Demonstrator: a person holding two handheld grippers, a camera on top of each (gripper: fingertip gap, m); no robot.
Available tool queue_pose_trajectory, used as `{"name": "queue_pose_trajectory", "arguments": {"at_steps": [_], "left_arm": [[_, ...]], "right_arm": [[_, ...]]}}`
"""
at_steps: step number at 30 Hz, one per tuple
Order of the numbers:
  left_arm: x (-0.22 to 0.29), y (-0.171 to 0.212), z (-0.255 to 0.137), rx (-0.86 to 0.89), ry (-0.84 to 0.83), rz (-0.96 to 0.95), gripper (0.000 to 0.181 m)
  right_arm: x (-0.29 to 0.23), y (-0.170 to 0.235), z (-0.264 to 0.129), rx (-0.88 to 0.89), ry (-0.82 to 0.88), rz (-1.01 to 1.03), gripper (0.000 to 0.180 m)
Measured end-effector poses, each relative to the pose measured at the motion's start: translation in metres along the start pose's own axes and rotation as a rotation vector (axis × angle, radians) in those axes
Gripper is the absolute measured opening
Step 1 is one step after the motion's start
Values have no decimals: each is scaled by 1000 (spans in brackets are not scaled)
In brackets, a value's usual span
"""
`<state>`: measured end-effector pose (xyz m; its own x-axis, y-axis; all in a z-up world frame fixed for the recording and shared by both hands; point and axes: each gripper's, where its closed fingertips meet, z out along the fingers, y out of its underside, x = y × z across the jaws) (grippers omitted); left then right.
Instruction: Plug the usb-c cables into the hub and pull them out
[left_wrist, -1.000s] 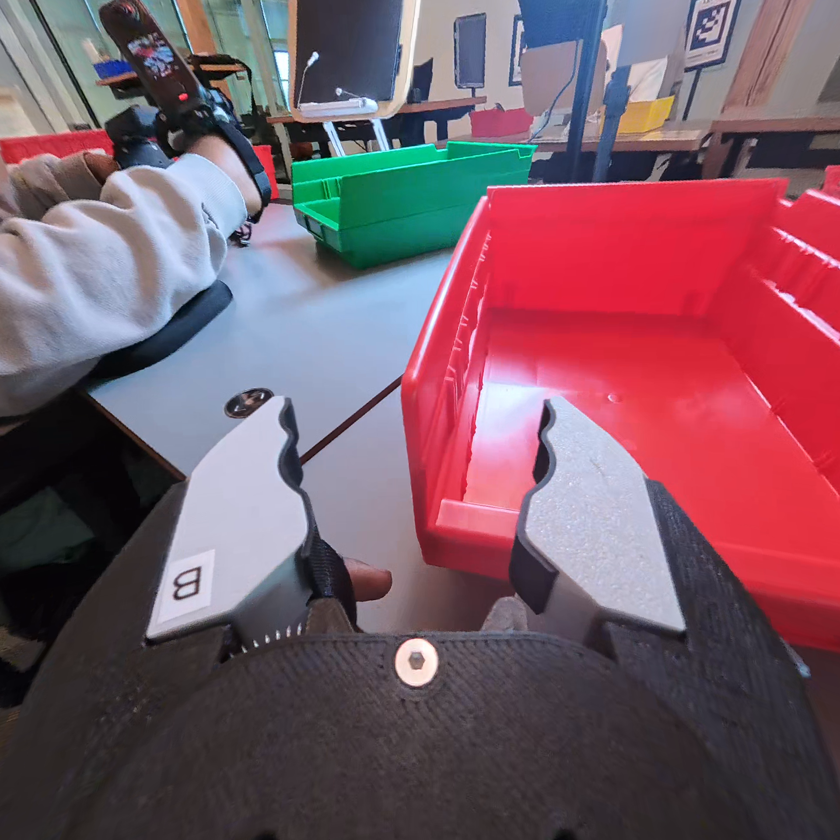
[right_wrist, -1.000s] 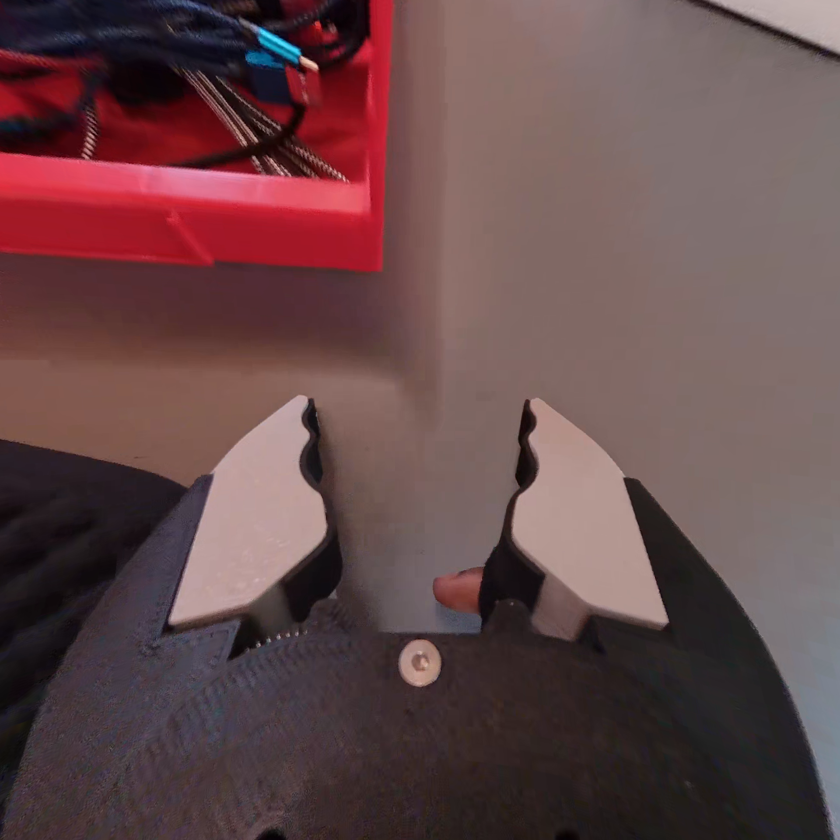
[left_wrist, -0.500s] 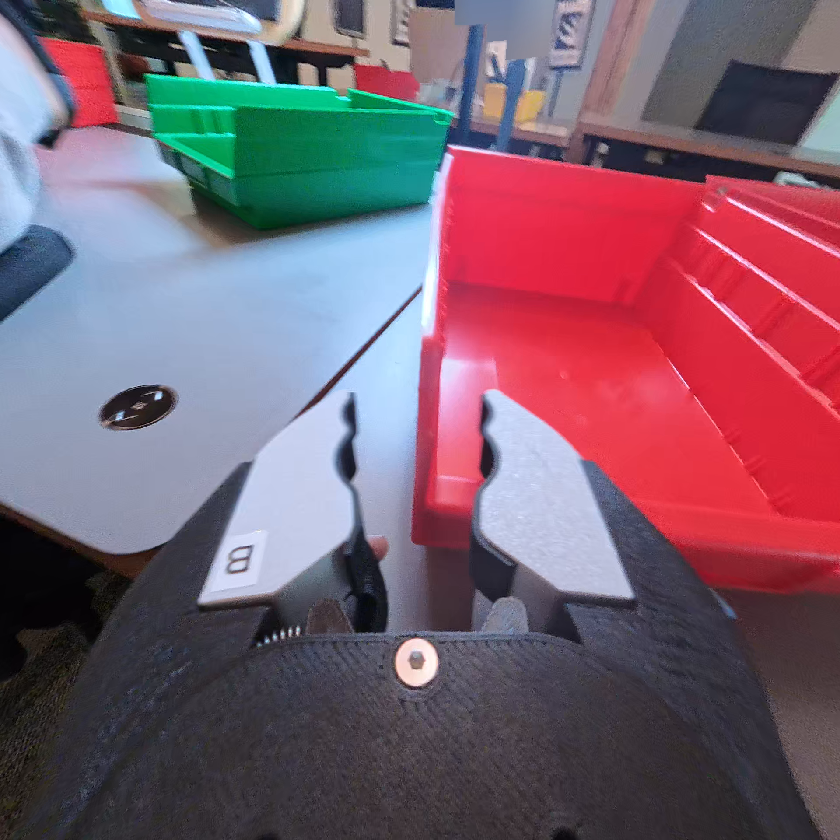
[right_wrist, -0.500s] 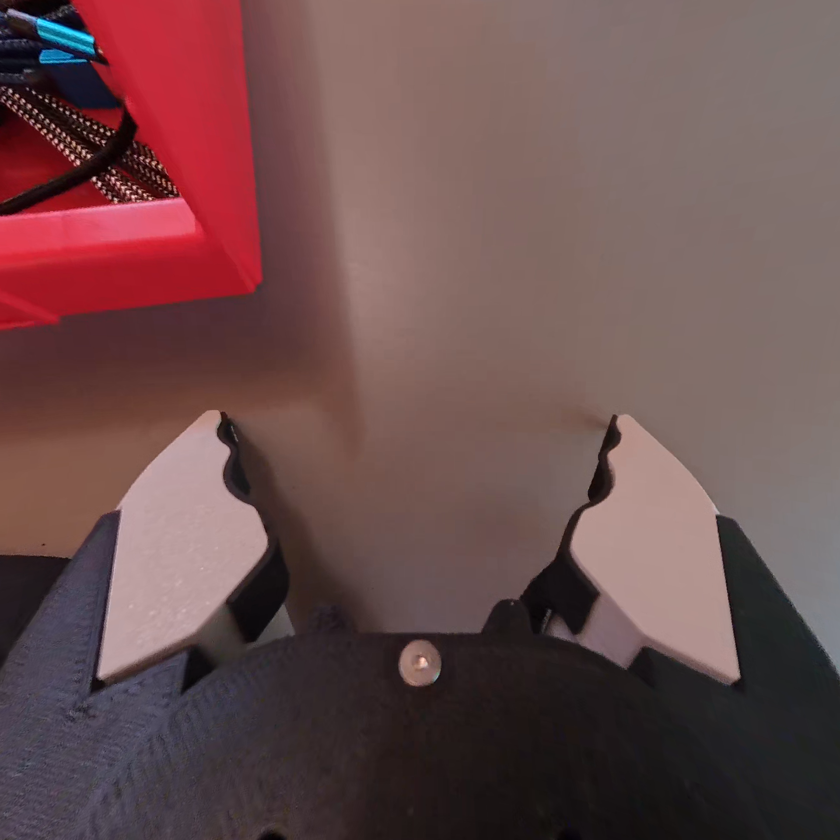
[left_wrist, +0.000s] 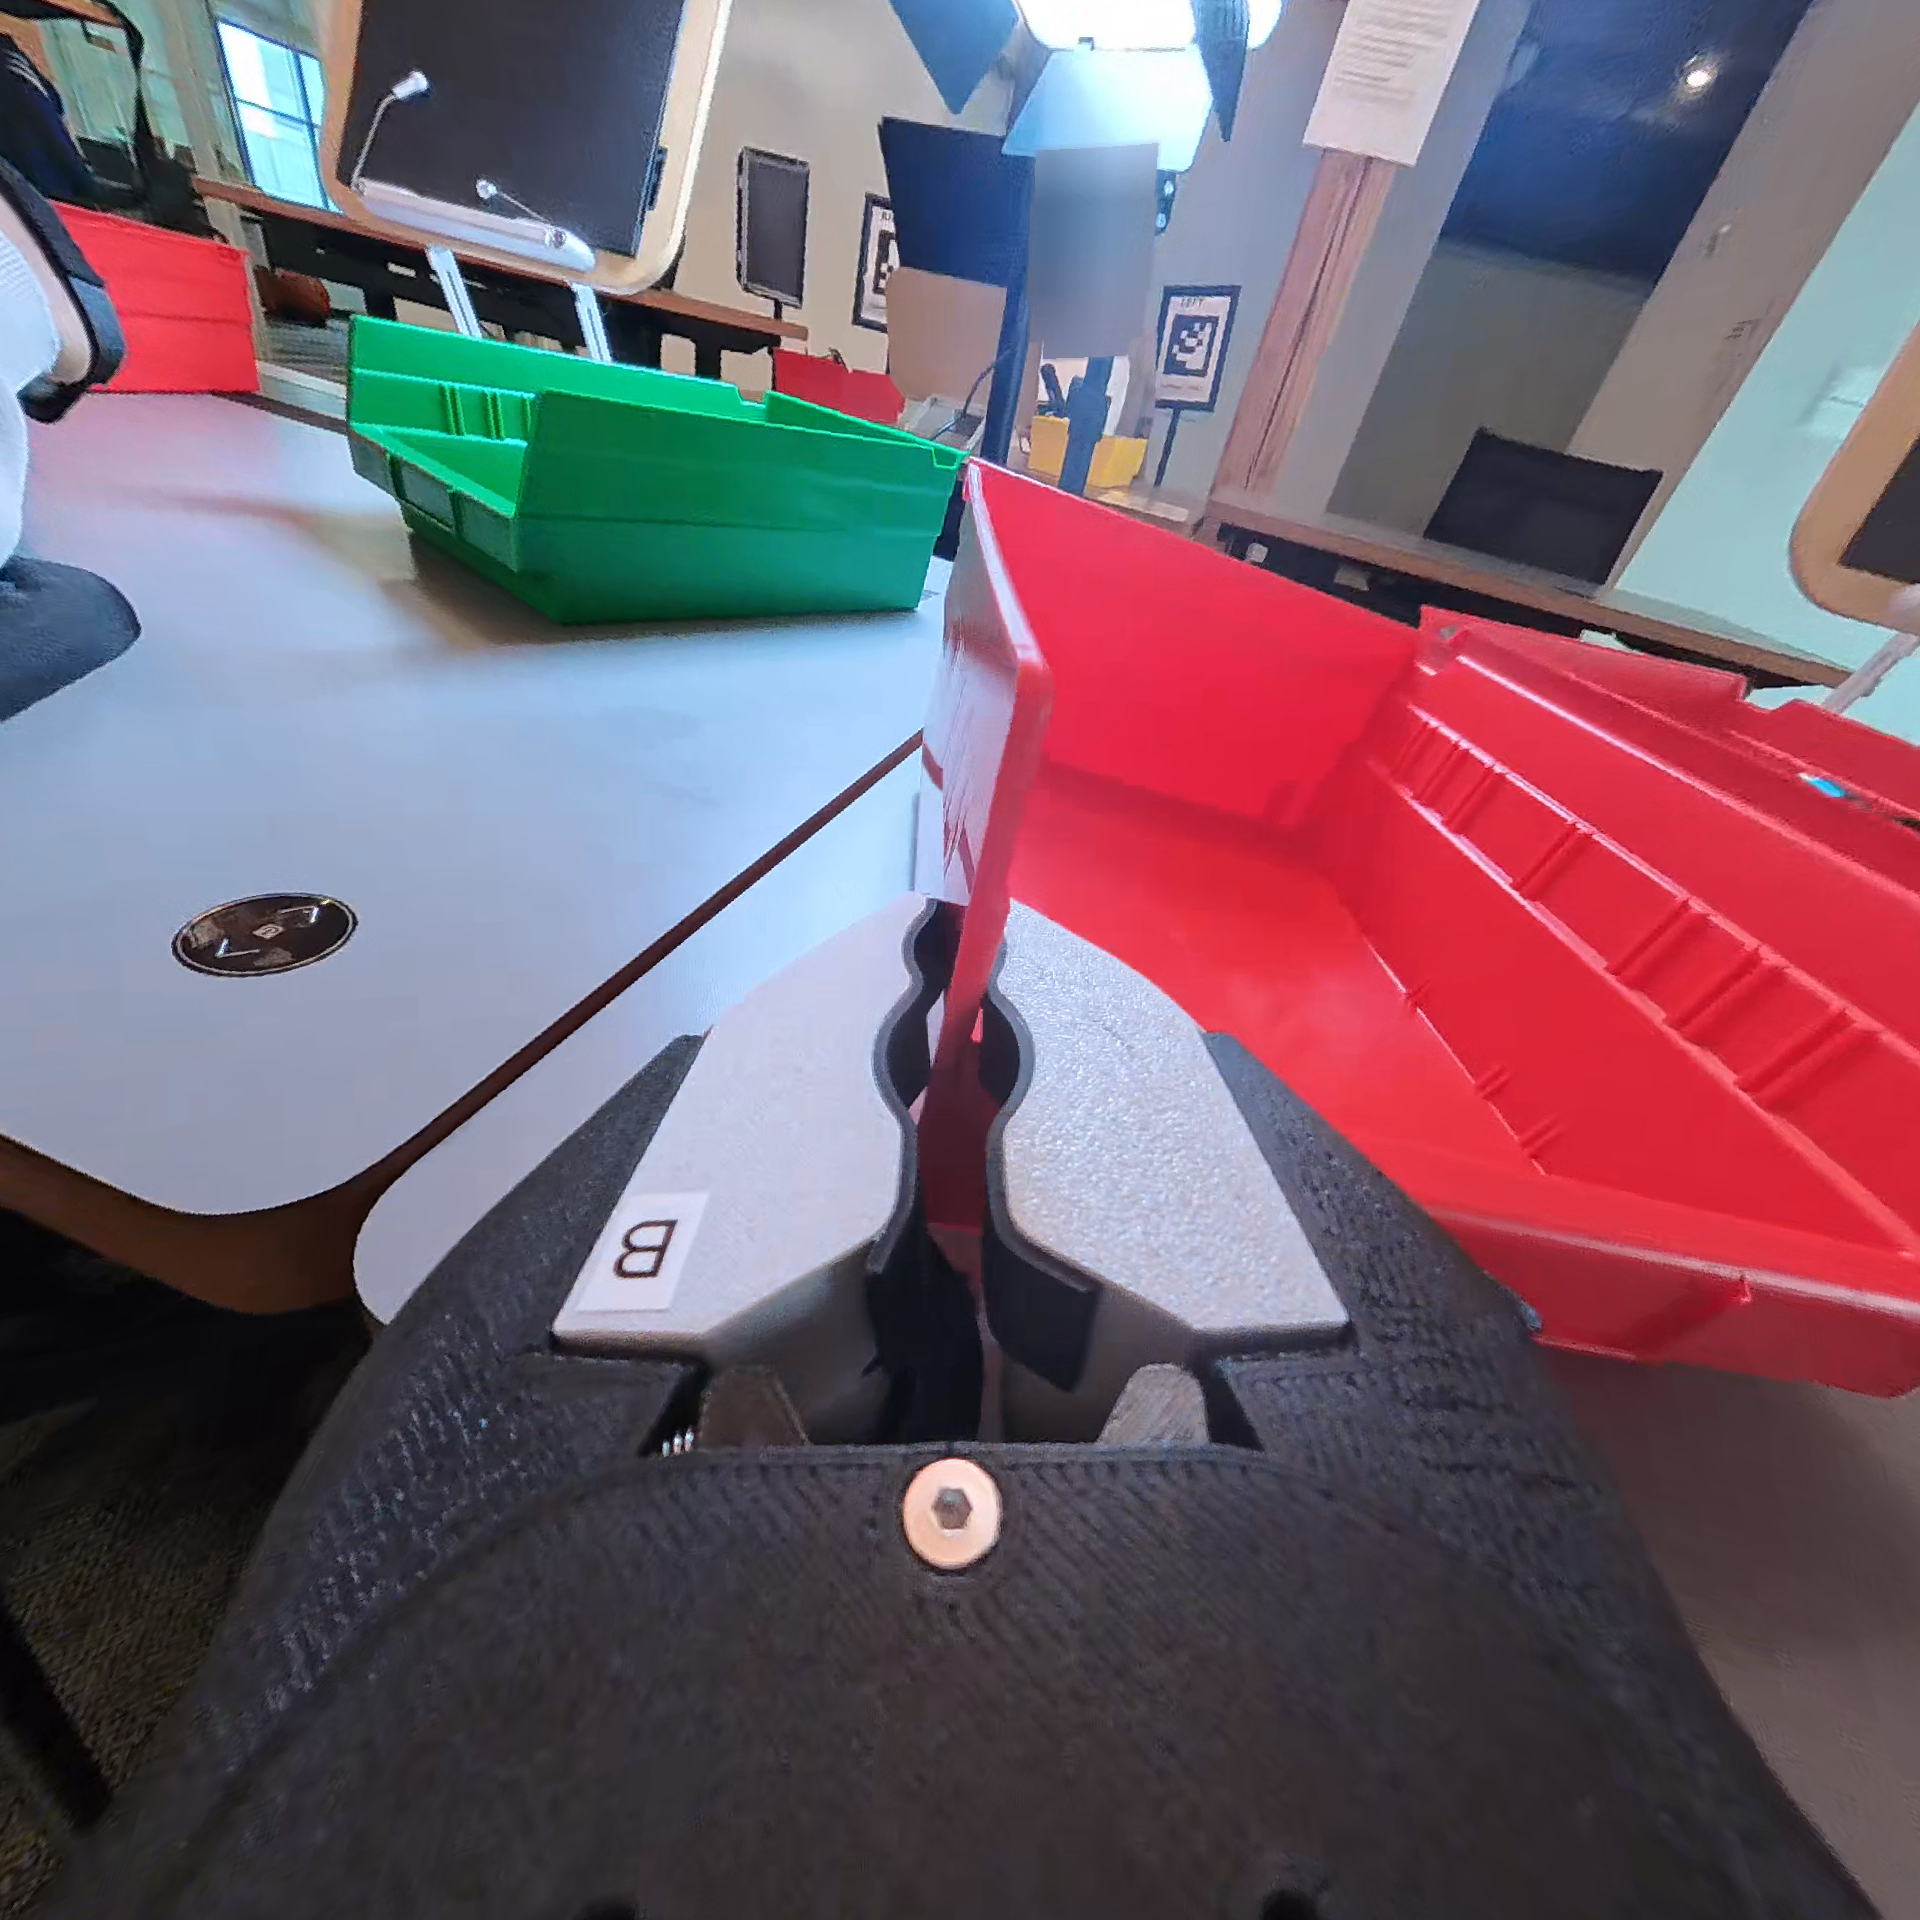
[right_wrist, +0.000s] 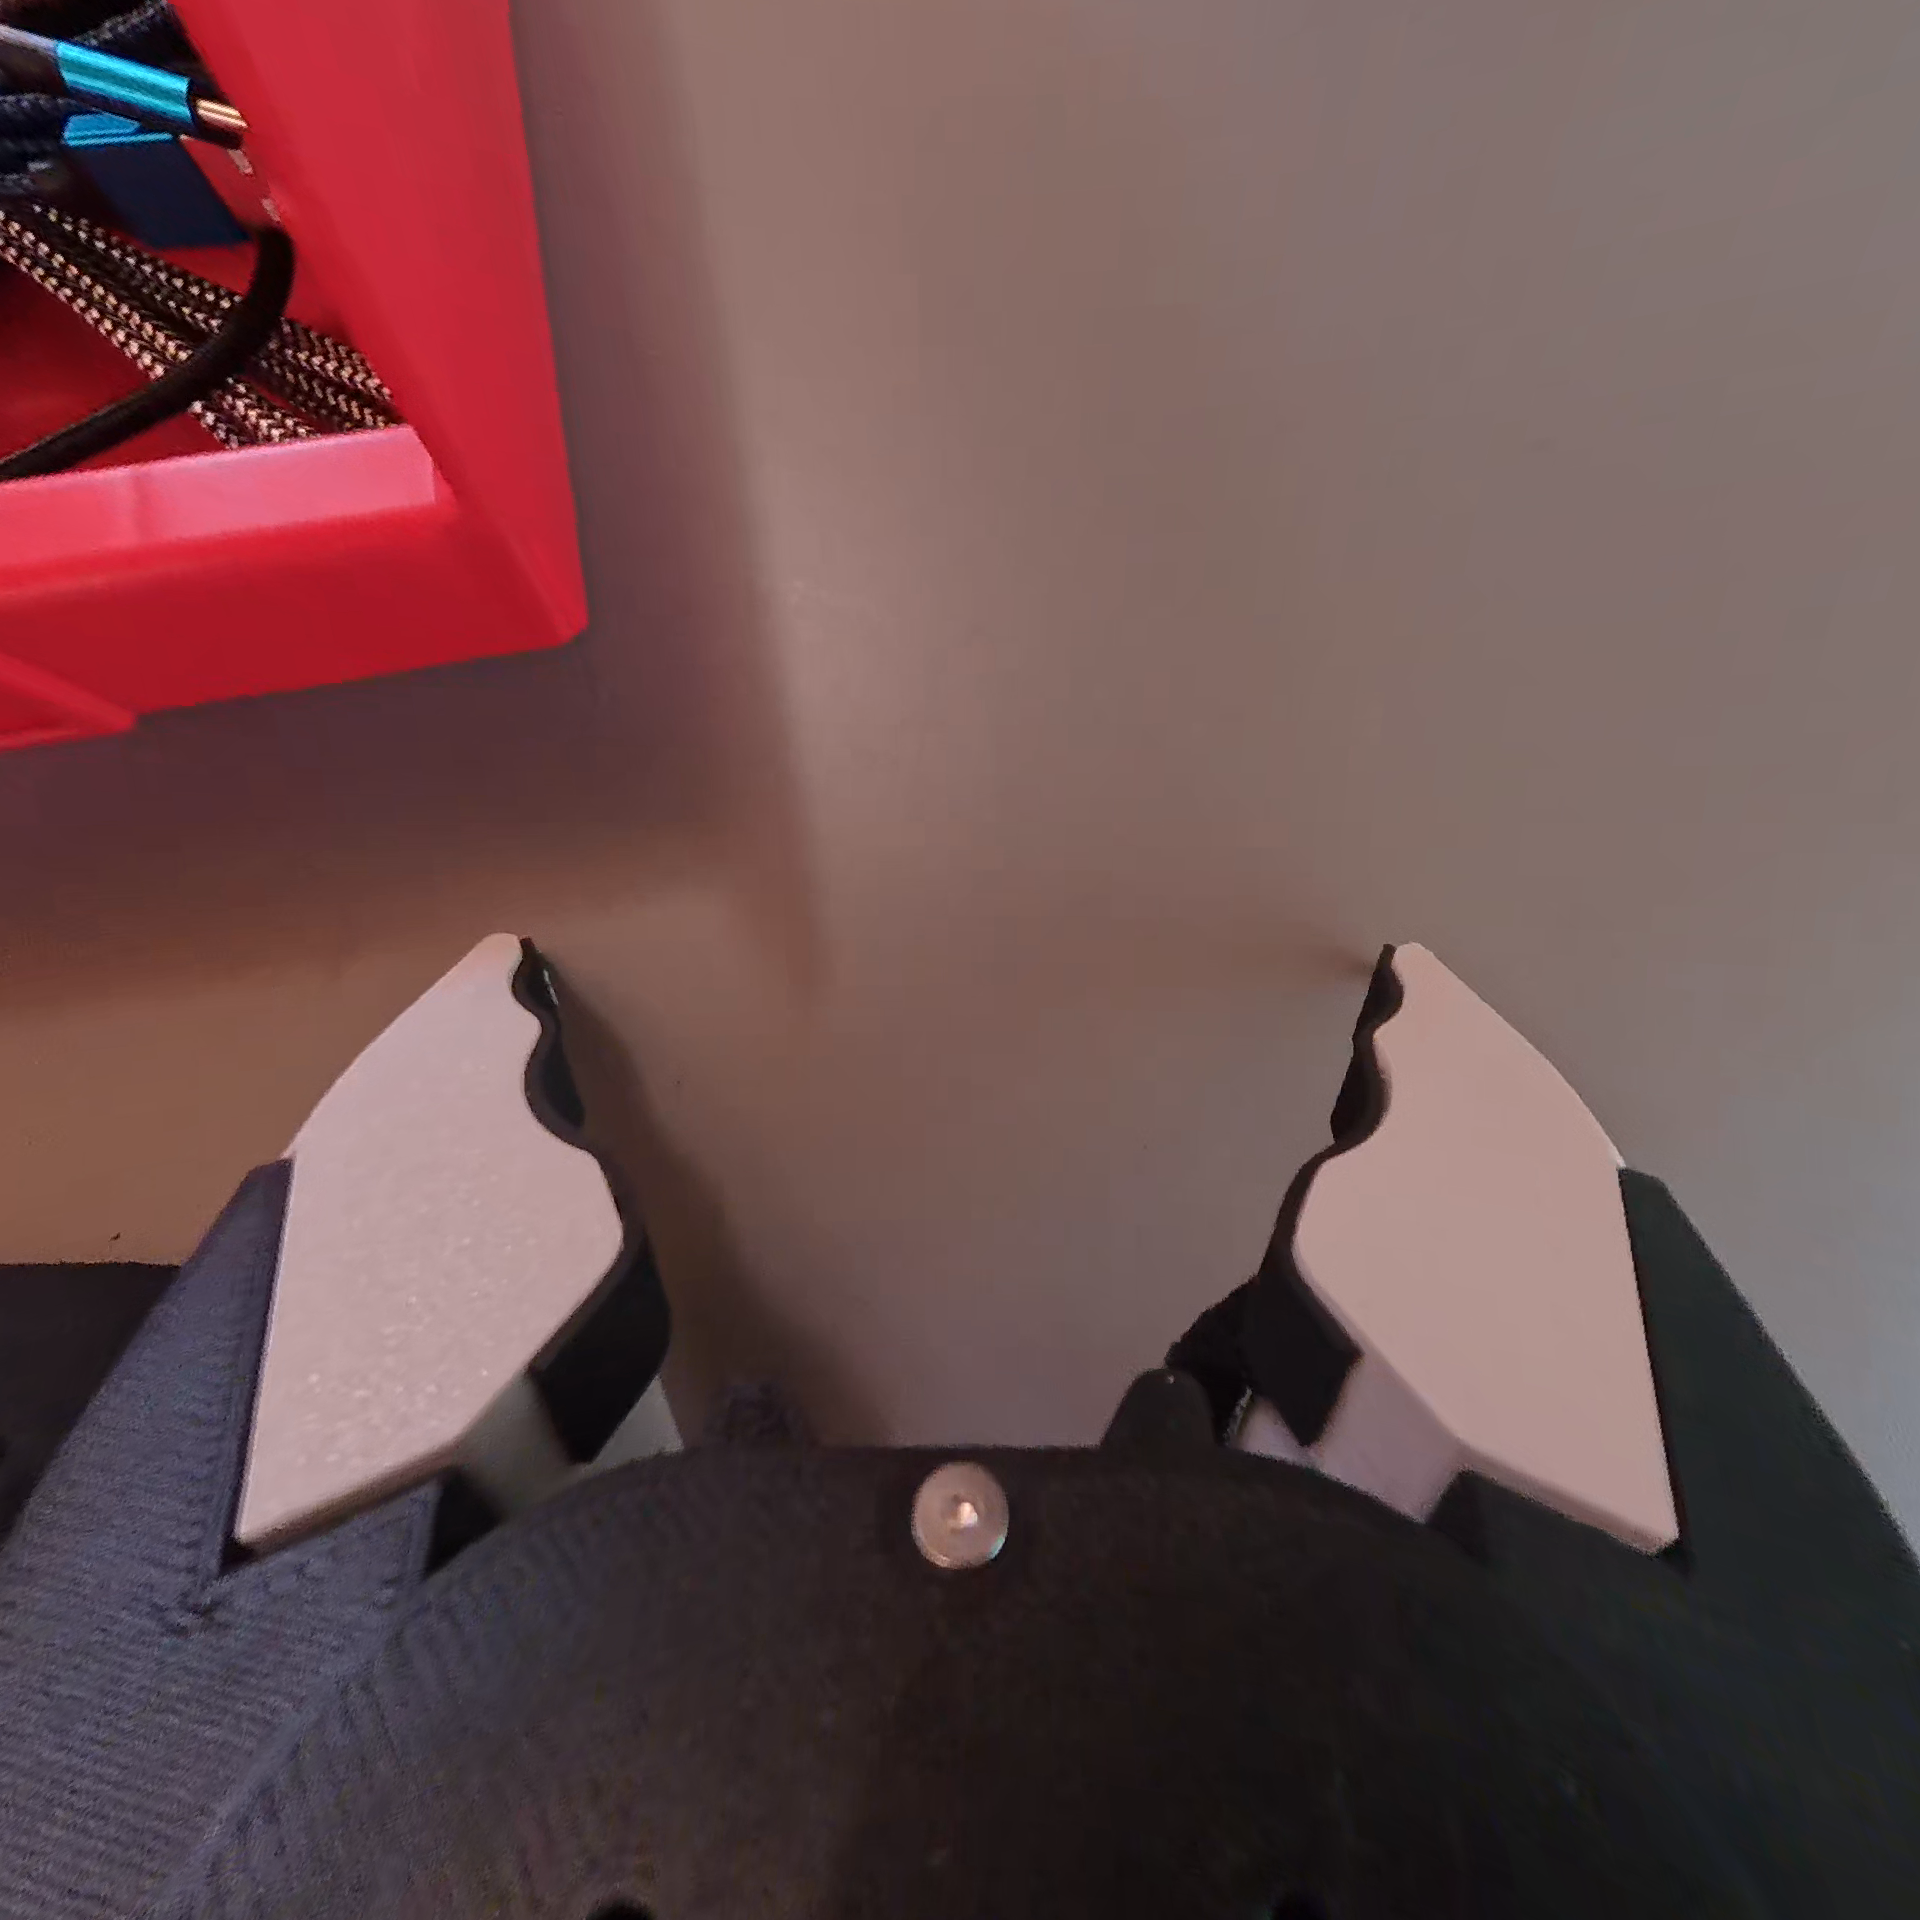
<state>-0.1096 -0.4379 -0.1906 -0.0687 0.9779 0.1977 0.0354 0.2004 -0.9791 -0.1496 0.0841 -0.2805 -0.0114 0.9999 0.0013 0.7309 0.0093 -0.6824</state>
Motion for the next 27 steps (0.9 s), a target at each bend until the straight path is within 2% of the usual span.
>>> {"name": "queue_pose_trajectory", "arguments": {"at_steps": [3,8,12,13,14,15,16,17,18,19,21,23,24,26,27], "left_arm": [[2,1,-2,-27,-2,-7,4],[6,10,-8,-81,10,146,5],[11,22,-20,-115,6,227,6],[11,25,-24,-122,-3,222,6],[13,27,-27,-116,-3,220,6],[15,27,-31,-97,4,224,6],[18,28,-35,-87,8,239,7],[19,29,-38,-82,7,239,7],[19,29,-41,-78,6,228,7],[19,29,-44,-73,6,228,7],[20,29,-48,-67,5,231,7],[21,29,-52,-65,3,225,7],[21,29,-53,-59,-1,221,7],[21,29,-56,-50,-7,214,7],[21,29,-57,-45,-11,208,7]], "right_arm": [[0,0,0,0,-2,0,141],[2,-4,5,-7,-38,-35,146],[5,-12,10,4,-86,-87,141],[8,-17,10,30,-82,-75,130],[12,-27,5,101,-66,-29,92],[10,-46,-9,231,-91,20,71],[-6,-69,-39,421,-190,15,61],[-27,-92,-76,624,-283,-26,61],[-48,-104,-105,748,-311,-95,63],[-77,-107,-125,803,-348,-192,73],[-149,-94,-149,787,-543,-314,79],[-222,-60,-166,651,-822,-353,90],[-249,-44,-165,562,-910,-369,92],[-278,-18,-141,405,-946,-470,102],[-284,-11,-126,346,-916,-515,101]]}}
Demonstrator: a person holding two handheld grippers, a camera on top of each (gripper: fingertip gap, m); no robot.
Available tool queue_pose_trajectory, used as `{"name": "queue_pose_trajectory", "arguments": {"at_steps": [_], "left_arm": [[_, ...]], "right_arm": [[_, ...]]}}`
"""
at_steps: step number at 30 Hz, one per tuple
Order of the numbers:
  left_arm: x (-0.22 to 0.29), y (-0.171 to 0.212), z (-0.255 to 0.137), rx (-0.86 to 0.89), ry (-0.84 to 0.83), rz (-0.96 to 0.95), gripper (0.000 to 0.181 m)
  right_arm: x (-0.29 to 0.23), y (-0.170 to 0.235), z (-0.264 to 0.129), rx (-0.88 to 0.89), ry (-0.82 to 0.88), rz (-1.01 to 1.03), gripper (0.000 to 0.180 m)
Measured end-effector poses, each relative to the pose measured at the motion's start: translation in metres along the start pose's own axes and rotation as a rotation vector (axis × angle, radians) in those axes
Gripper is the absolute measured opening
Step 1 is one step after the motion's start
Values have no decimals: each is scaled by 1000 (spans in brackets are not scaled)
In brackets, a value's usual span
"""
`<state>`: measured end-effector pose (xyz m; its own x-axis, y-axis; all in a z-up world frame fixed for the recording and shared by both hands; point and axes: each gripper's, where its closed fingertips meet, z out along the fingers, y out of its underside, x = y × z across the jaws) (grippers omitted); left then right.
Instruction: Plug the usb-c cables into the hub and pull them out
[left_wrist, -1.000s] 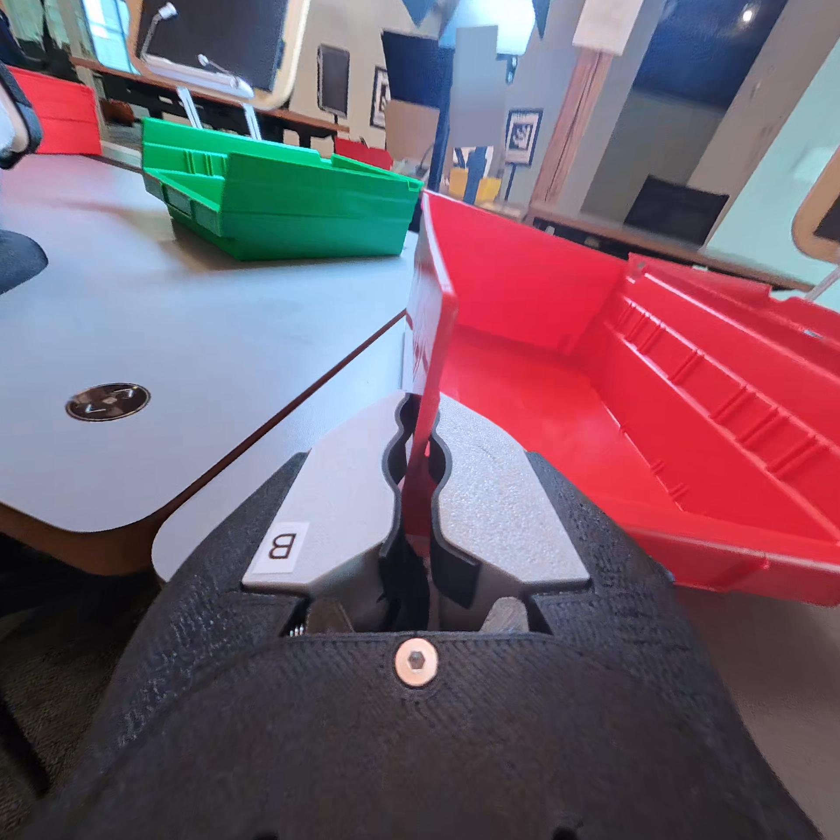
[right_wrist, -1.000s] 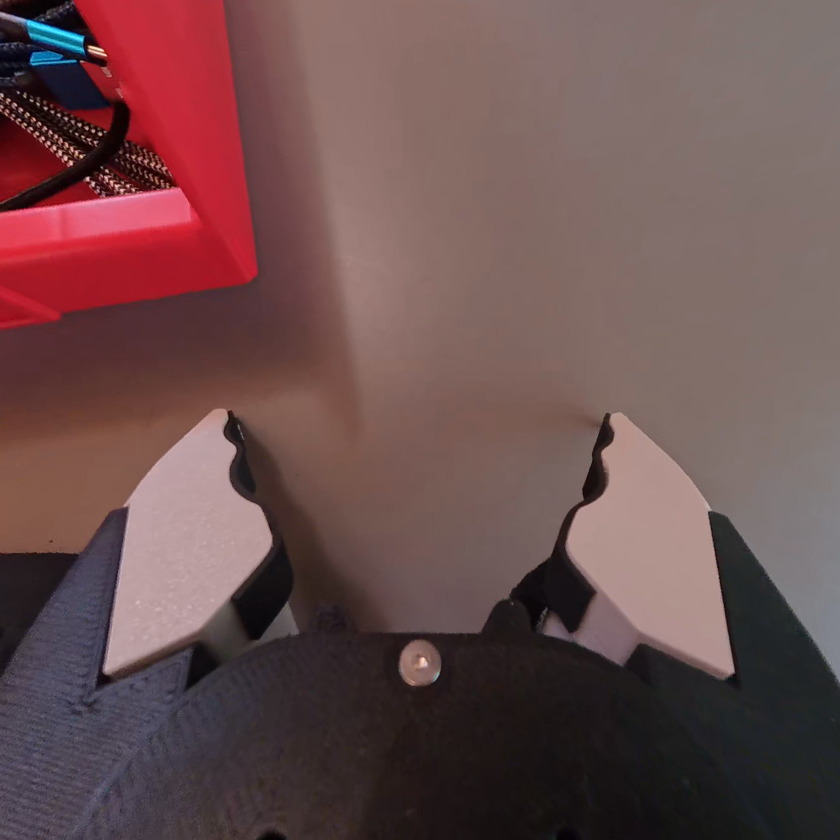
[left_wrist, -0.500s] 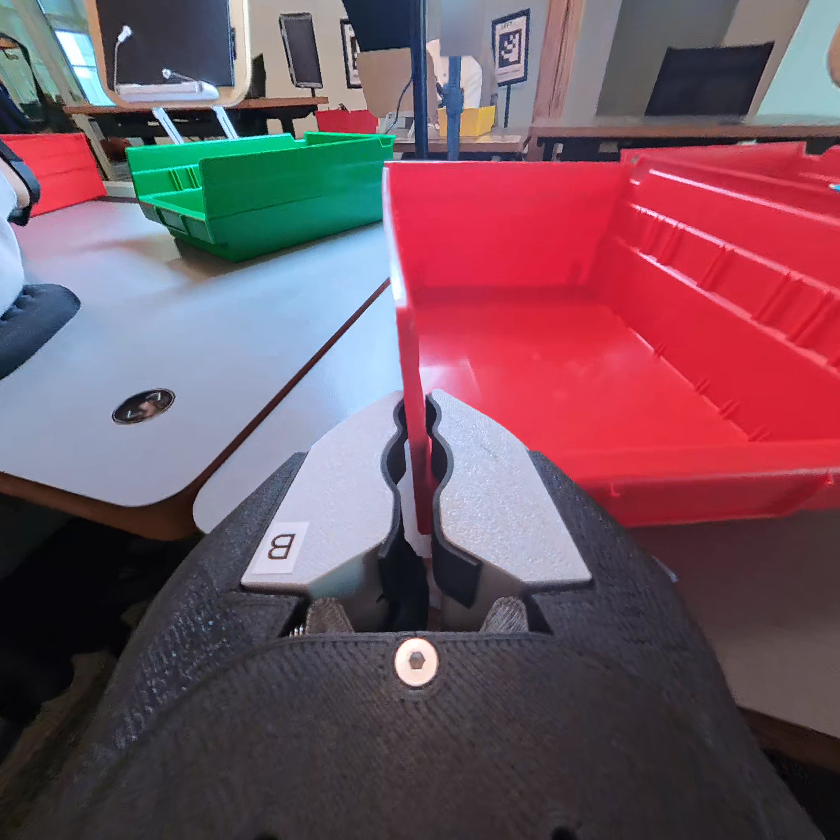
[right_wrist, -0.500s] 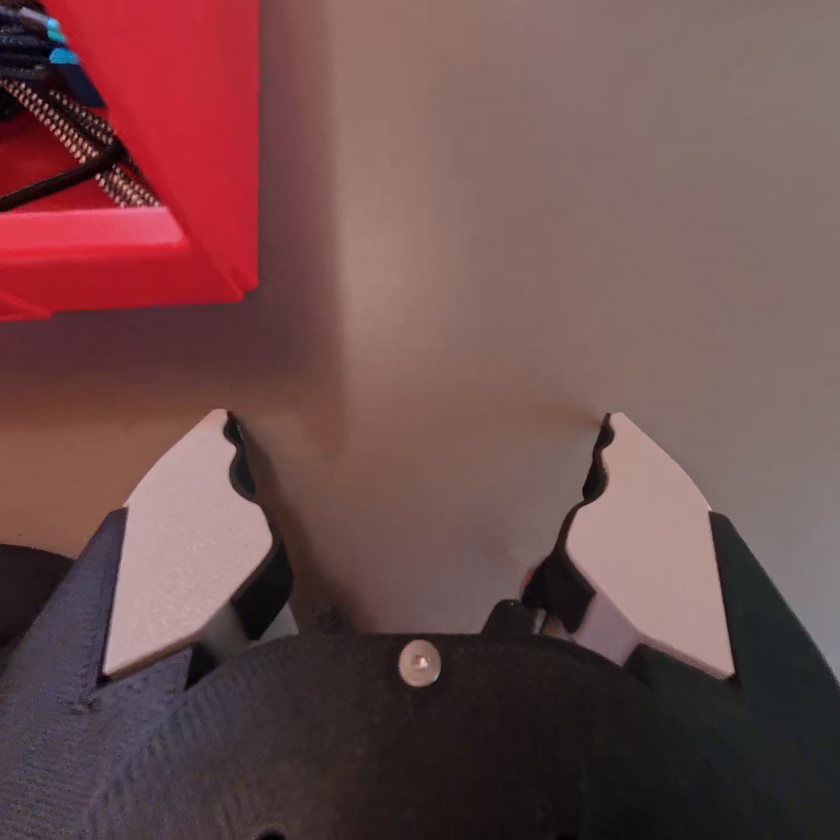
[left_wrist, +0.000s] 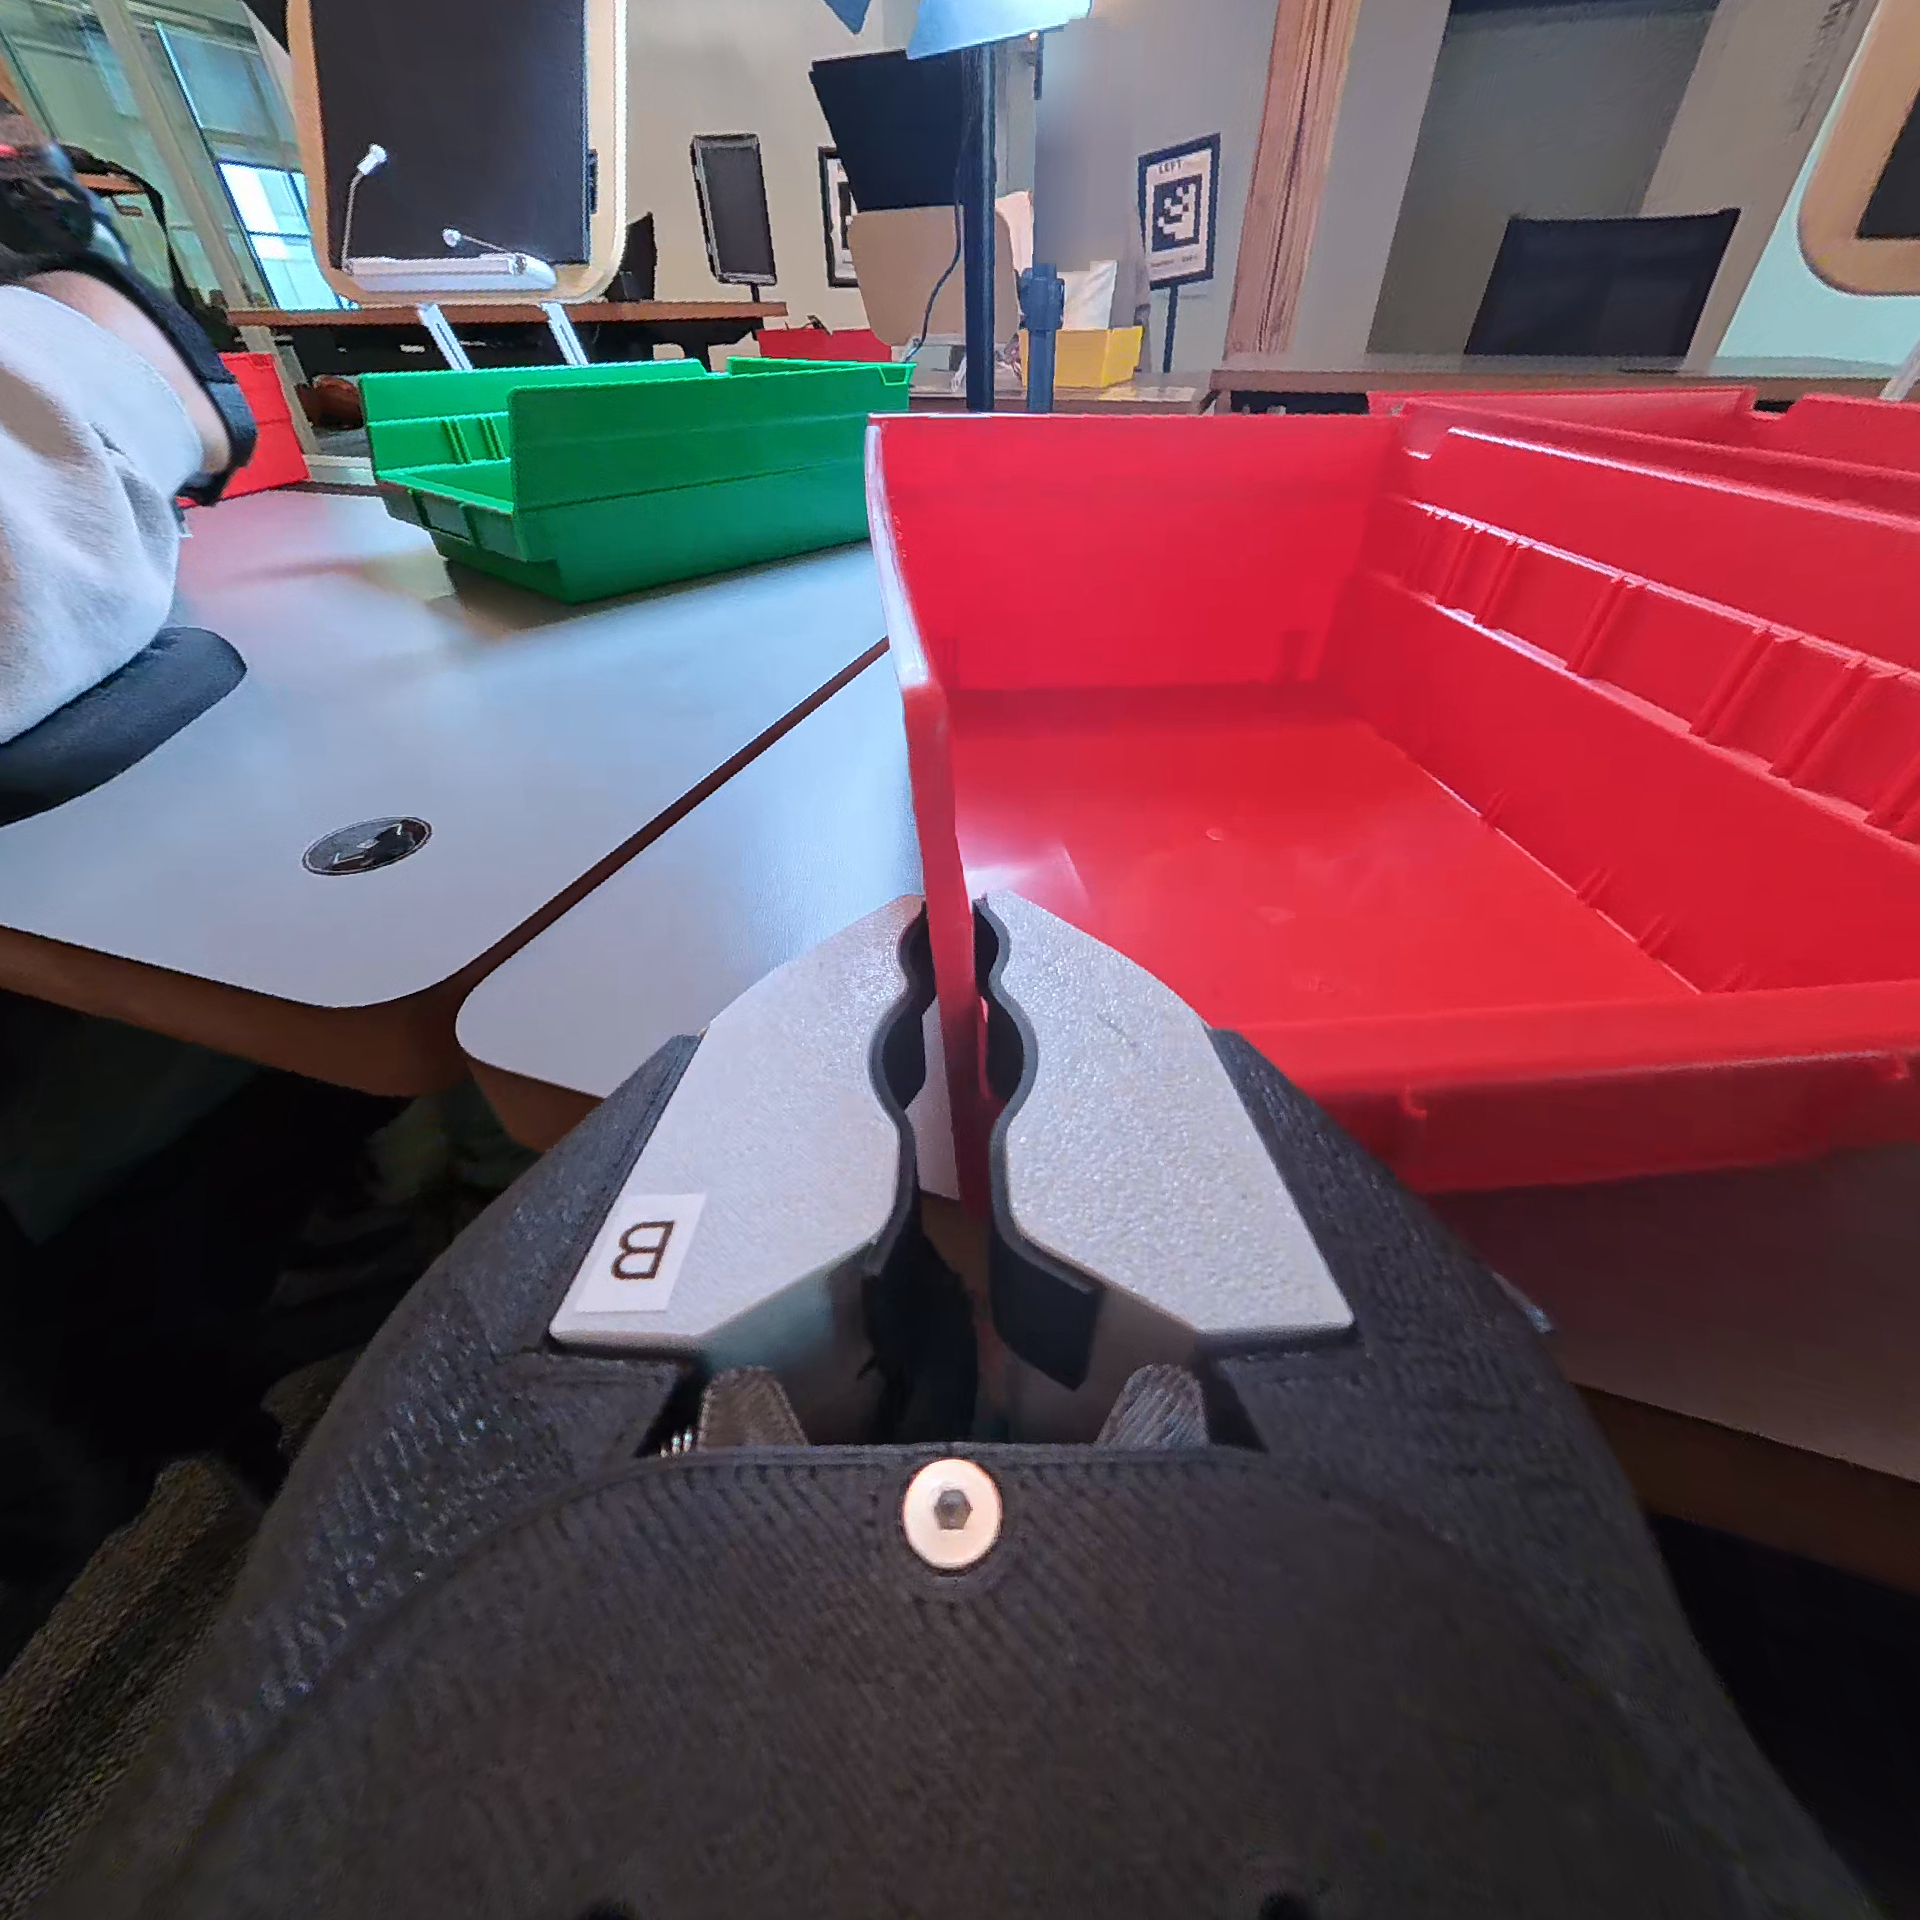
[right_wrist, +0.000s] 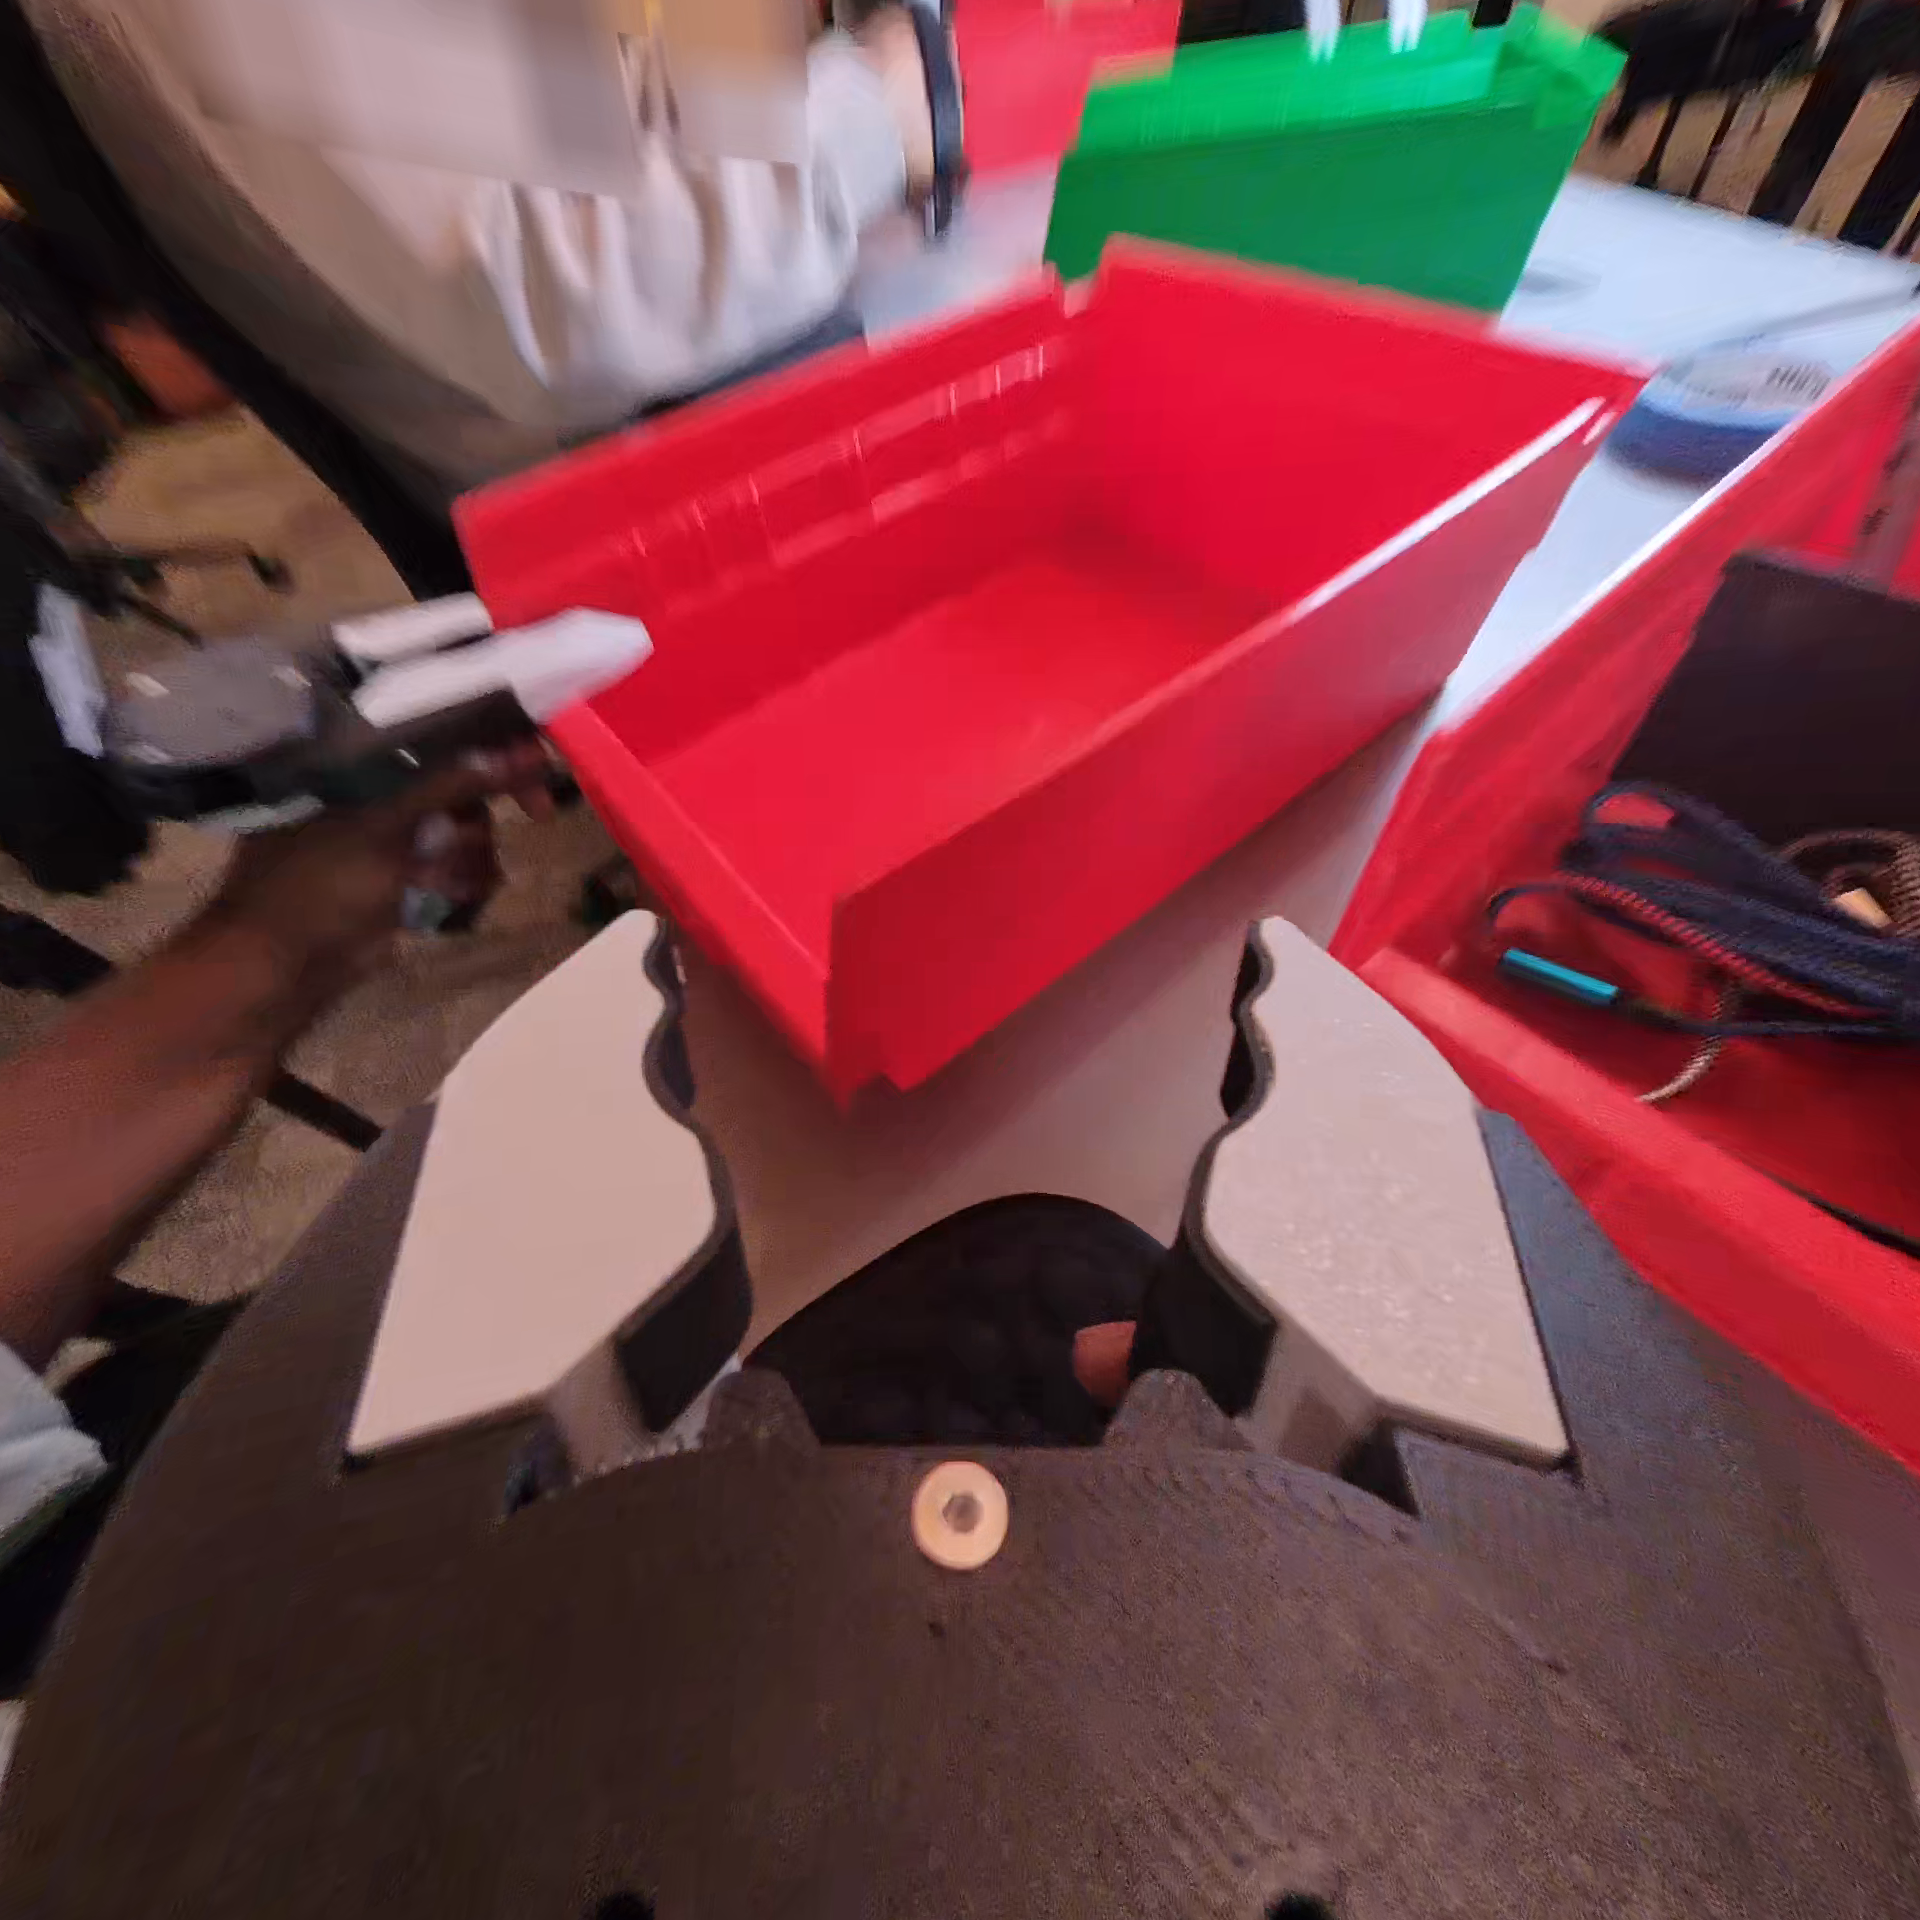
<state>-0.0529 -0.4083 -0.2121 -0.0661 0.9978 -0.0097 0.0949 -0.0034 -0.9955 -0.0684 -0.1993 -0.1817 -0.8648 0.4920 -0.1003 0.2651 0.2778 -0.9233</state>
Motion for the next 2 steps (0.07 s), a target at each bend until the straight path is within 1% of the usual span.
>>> {"name": "queue_pose_trajectory", "arguments": {"at_steps": [2], "left_arm": [[1,0,-2,9,-1,0,7]], "right_arm": [[0,12,16,-70,7,-1,78]]}}
